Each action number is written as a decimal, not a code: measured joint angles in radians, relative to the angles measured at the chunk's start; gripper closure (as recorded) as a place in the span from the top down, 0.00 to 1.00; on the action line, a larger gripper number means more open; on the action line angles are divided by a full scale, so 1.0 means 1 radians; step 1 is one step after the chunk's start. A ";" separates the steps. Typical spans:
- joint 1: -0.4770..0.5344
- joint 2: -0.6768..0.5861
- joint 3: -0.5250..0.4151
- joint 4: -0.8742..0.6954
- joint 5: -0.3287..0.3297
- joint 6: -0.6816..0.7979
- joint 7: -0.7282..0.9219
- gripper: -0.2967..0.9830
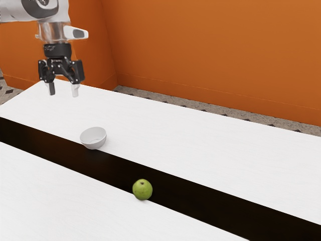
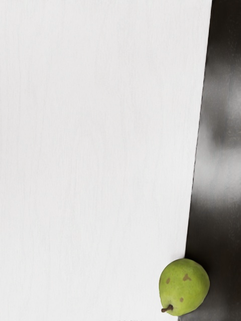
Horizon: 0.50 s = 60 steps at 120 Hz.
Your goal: Place the pear in the bowl.
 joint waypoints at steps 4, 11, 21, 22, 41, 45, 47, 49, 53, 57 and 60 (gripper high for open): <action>-0.005 -0.001 0.002 -0.007 0.000 0.047 0.004 0.76; -0.012 -0.003 0.004 -0.016 0.000 0.113 0.009 0.75; -0.035 0.005 0.005 -0.055 -0.001 0.168 -0.012 0.75; -0.040 0.006 0.005 -0.063 -0.001 0.172 -0.018 0.75; -0.162 0.056 0.006 -0.161 -0.045 0.232 -0.146 0.75; -0.176 0.063 0.006 -0.189 -0.064 0.251 -0.178 0.75; -0.181 0.070 0.006 -0.199 -0.076 0.260 -0.195 0.75; -0.184 0.079 0.006 -0.205 -0.088 0.268 -0.213 0.75; -0.194 0.098 0.007 -0.214 -0.110 0.283 -0.250 0.75; -0.209 0.117 0.007 -0.219 -0.129 0.300 -0.287 0.75; -0.219 0.134 0.007 -0.221 -0.147 0.314 -0.314 0.75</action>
